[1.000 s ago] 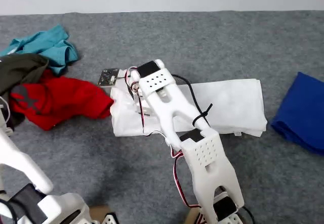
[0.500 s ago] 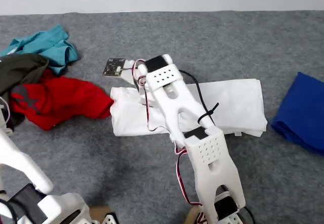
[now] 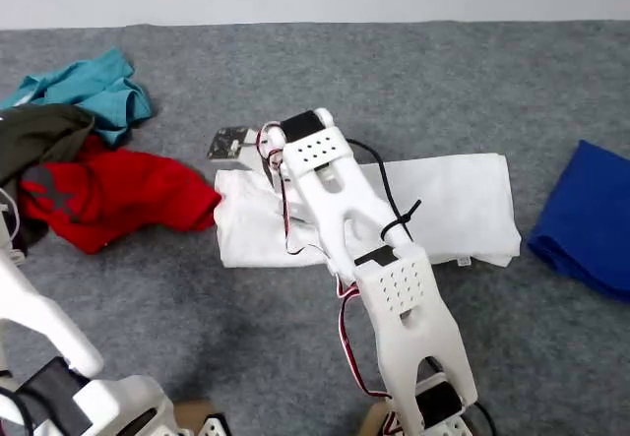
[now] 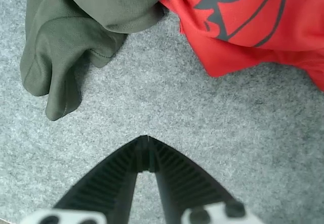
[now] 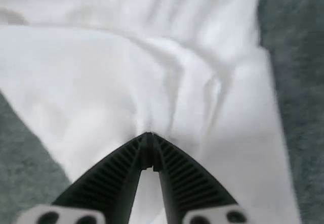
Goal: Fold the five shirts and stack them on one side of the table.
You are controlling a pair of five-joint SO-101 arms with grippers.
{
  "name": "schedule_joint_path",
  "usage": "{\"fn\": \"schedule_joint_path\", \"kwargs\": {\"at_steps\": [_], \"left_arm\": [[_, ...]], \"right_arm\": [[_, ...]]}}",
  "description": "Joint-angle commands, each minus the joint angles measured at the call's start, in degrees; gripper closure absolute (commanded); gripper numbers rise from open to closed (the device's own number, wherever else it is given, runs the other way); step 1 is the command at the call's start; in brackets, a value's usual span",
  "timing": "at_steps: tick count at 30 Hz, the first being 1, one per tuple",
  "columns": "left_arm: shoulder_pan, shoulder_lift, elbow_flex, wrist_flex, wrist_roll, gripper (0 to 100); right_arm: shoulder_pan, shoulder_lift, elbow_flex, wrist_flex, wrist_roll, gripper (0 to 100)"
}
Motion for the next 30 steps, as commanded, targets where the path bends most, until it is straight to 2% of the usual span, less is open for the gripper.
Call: {"fn": "schedule_joint_path", "kwargs": {"at_steps": [1,9,17,24,30], "left_arm": [[-0.4,-2.9,-0.2,-0.4,-0.4,100],[-0.4,-2.9,-0.2,-0.4,-0.4,100],[-0.4,-2.9,-0.2,-0.4,-0.5,100],[-0.4,-2.9,-0.2,-0.4,-0.5,100],[0.1,-2.9,-0.6,1.5,-0.5,100]], "right_arm": [[-0.7,-0.7,-2.5,3.8,-0.5,98.3],[-0.6,-8.4,-2.5,2.7,-1.0,98.0],[0.7,-16.0,-2.5,2.2,-8.4,98.3],[11.7,-19.5,-2.5,2.2,-22.7,98.3],[23.9,-19.8,-2.5,3.4,-28.4,97.9]]}}
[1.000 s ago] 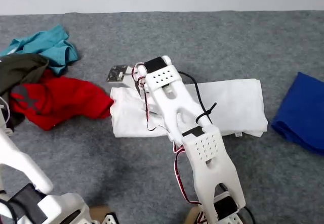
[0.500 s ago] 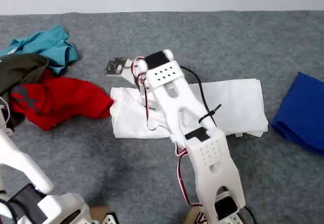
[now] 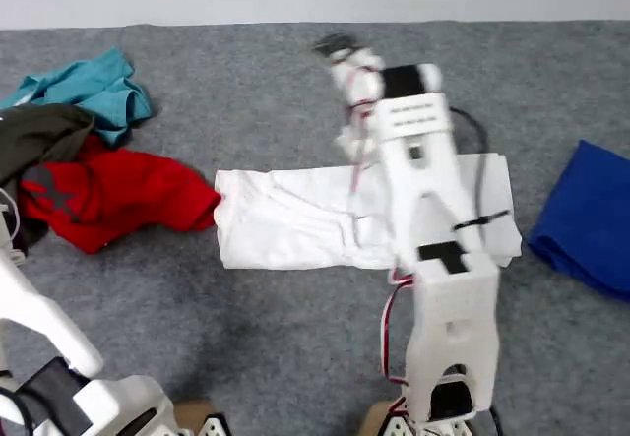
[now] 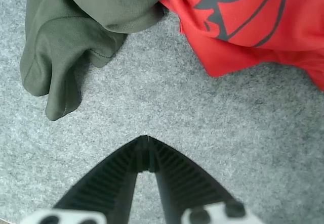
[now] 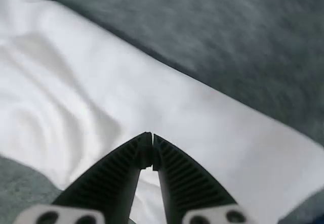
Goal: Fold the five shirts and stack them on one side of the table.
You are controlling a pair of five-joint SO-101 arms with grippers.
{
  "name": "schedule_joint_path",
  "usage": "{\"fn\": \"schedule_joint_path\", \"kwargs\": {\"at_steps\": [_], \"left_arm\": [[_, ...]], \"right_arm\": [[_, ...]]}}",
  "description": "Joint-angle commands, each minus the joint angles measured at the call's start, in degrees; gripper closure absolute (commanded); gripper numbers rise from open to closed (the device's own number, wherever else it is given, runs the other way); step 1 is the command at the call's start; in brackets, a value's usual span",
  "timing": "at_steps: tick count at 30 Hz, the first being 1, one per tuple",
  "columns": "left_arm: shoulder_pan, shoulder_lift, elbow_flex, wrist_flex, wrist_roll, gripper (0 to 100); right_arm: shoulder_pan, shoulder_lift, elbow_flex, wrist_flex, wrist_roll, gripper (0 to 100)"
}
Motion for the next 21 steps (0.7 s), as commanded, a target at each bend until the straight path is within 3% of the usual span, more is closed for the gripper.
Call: {"fn": "schedule_joint_path", "kwargs": {"at_steps": [1,9,21], "left_arm": [[0.1,-2.9,-0.6,2.0,-0.5,100],[-0.4,-2.9,-0.7,5.1,-2.8,100],[0.0,-3.0,-5.7,6.2,-4.1,100]], "right_arm": [[6.5,-4.6,-2.5,1.5,-3.0,97.9],[18.6,-3.2,-2.1,3.9,-6.9,83.1],[24.0,4.9,-3.4,2.8,-7.2,80.1]]}}
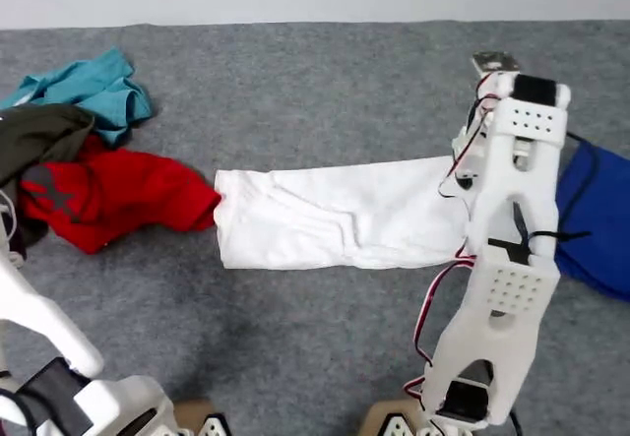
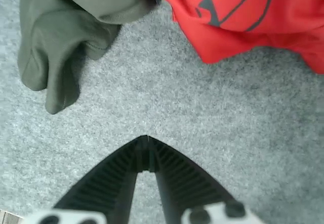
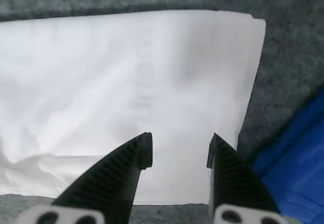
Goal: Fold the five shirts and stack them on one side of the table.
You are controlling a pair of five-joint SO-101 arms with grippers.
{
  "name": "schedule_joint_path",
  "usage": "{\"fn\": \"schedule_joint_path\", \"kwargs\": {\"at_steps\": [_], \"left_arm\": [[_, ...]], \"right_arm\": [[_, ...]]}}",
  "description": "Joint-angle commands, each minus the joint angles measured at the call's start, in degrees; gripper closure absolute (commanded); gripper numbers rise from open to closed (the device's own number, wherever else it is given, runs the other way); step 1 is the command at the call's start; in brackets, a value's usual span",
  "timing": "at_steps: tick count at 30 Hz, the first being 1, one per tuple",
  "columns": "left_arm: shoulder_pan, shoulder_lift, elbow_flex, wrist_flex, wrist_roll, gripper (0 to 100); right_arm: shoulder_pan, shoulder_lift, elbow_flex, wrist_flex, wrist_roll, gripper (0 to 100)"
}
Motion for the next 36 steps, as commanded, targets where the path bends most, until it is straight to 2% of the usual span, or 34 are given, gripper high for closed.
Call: {"fn": "schedule_joint_path", "kwargs": {"at_steps": [1,7,18,23,26,30,36], "left_arm": [[0.0,-2.8,-2.2,1.6,-1.8,100],[0.1,-2.8,-2.2,1.6,-1.8,100],[3.1,-2.8,-2.1,1.6,-1.8,100],[3.7,-2.8,-2.0,1.6,-1.8,100],[3.7,-2.8,-1.9,1.6,-1.8,100],[3.7,-2.8,-1.9,1.6,-1.8,100],[3.8,-2.6,-1.9,1.5,-1.8,100]], "right_arm": [[2.6,-0.2,-3.4,-0.7,-0.6,80.1],[4.0,1.9,-3.4,-2.1,-0.5,75.2],[4.1,10.1,-3.4,-8.5,-0.6,75.3],[3.8,12.8,-3.4,-8.9,-3.2,75.5],[3.8,13.3,-3.4,-9.1,-3.0,81.9],[4.1,13.0,-3.5,-9.1,-2.9,98.9],[4.0,10.2,-8.7,-5.3,-3.0,98.8]]}}
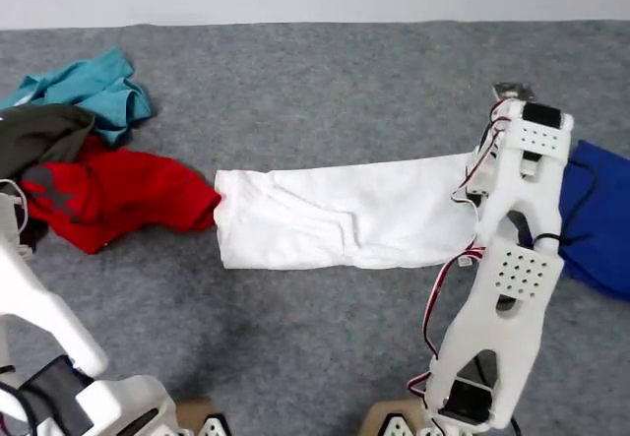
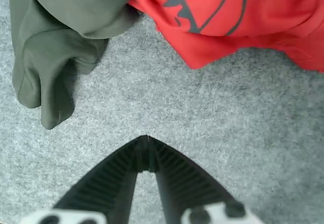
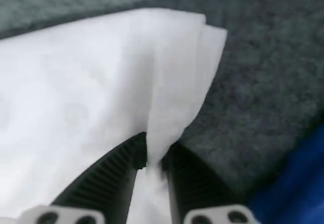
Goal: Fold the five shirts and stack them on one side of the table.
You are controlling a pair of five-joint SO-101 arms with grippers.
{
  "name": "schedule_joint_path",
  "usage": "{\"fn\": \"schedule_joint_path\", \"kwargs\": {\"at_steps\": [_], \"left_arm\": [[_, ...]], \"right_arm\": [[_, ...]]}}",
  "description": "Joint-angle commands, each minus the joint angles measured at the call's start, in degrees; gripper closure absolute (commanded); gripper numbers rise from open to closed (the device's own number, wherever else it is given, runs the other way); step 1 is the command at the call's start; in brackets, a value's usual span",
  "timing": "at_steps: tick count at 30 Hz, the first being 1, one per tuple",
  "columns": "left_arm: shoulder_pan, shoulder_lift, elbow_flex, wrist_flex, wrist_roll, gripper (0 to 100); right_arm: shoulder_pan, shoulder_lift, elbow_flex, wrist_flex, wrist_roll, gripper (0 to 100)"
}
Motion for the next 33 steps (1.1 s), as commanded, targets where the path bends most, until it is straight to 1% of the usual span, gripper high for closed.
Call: {"fn": "schedule_joint_path", "kwargs": {"at_steps": [1,5,10,13,17,21,31,33], "left_arm": [[0.4,-2.6,-1.5,1.5,-0.5,100],[0.4,-2.7,-1.5,1.5,-0.5,100],[0.4,-2.7,-1.5,1.5,-0.5,100],[0.4,-2.7,-1.5,1.6,-0.5,100],[0.1,-2.7,-1.6,1.6,-0.6,100],[0.4,-2.7,-1.5,1.6,-0.6,100],[0.2,-2.7,-1.5,1.6,-0.4,100],[0.3,-2.7,-1.5,1.5,-0.4,100]], "right_arm": [[-0.3,-3.9,-5.3,2.4,-0.7,98.8],[-2.5,-6.7,-9.1,6.3,-0.6,98.8],[-7.9,-9.5,-13.0,11.6,-0.5,98.8],[-11.3,-11.8,-13.1,11.8,-0.4,98.8],[-16.0,-14.4,-13.0,11.9,2.2,98.8],[-21.0,-15.5,-13.0,12.0,2.2,98.8],[-36.7,-15.5,-13.1,11.8,2.3,98.8],[-39.6,-15.2,-13.1,11.7,3.4,98.8]]}}
